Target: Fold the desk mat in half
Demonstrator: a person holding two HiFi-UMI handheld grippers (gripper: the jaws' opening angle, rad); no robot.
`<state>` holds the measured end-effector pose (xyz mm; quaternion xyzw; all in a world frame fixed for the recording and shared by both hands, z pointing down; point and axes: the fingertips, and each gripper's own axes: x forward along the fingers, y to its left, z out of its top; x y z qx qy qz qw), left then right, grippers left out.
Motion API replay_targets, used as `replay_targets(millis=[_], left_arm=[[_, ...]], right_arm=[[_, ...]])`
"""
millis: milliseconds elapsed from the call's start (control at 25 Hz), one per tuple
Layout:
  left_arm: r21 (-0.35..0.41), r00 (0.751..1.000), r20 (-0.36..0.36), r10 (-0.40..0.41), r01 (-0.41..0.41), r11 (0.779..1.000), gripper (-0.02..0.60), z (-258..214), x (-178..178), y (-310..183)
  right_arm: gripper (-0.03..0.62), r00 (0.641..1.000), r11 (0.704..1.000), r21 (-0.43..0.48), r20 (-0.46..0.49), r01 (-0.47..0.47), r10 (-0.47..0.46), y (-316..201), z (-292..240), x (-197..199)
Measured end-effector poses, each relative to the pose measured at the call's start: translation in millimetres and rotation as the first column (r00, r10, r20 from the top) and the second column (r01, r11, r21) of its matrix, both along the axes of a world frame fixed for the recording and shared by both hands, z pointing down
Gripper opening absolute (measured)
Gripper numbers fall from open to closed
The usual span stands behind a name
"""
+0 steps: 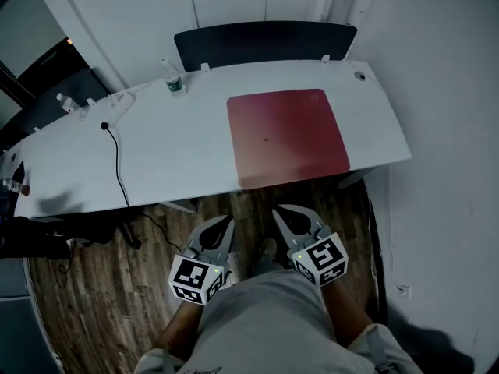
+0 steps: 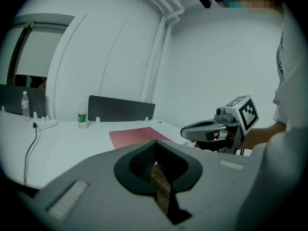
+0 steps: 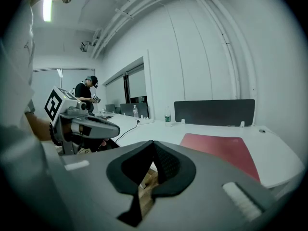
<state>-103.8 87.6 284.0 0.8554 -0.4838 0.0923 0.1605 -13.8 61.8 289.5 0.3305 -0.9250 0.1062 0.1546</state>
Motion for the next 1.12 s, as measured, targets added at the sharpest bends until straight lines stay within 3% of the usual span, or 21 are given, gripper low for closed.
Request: replay_targets(millis=[360,720,1120], left_arm=[[-0.008,0.997,0.004,-0.078,0.078,0.997,0.018,1.4,5.8,-50.3],[-0.022,0.997,0.030,-0.072,0.073,0.997,0.018,0.5,17.4,-74.1],[-0.072,0.998,0.034,-0.053,0.056,0.996,0.018,17.8,-3.3,-90.9]], right_arm=[[0.008,0.996,0.996,-0.005,-0.004,0.085,-0.085,-53.1,4.9,5.5],[0.008,0.993,0.994,0.000,-0.023,0.113,-0.113,-78.4,10.9,12.3],[0.008,0.989,0.992,-0.031,-0.077,0.125,-0.127,-92.4,27.7,-7.6]])
